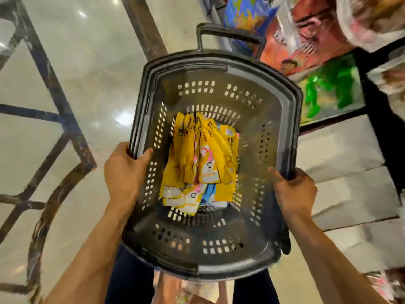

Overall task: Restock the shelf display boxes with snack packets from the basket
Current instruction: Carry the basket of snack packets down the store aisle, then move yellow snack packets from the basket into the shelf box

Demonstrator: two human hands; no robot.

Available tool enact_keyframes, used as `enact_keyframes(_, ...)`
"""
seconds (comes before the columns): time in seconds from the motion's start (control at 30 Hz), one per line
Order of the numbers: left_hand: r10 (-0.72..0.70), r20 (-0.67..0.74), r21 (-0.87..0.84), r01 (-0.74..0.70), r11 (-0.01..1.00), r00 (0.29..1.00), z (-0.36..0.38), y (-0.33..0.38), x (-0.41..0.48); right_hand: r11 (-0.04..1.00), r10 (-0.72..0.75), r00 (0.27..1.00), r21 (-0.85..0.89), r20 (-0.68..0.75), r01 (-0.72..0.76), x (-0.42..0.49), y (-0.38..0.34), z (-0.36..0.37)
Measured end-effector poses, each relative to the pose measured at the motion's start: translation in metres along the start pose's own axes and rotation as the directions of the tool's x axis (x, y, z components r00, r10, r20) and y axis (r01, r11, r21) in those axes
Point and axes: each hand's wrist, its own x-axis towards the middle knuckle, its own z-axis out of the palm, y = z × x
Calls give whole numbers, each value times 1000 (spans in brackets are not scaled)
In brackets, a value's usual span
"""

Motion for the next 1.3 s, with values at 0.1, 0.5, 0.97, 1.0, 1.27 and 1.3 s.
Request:
enact_keyframes(0.1,34,-34,18,-33,999,999,18,-5,-1,1000,-7,1000,18,-6,8,10,15,9)
enact_keyframes(0.5,90,97,-50,-86,995,991,28,3,4,999,10,999,32,-31,-9,34,2,14)
enact_keyframes(0.97,481,-73,252,-451,856,874,33,22,6,846,-493,839,-351,-229,402,22,-15,40)
enact_keyframes(1.0,558,-49,277,-525,804,828,38,29,7,831,-529,825,-317,-198,457,22,-24,48)
enact_keyframes(1.27,532,223,303,-577,758,817,134,35,16,821,-501,861,-268,85,504,52,-22,134)
enact_keyframes(1.3,534,212,335,-574,747,819,141,34,21,819,-499,862,-277,88,503,58,-18,142)
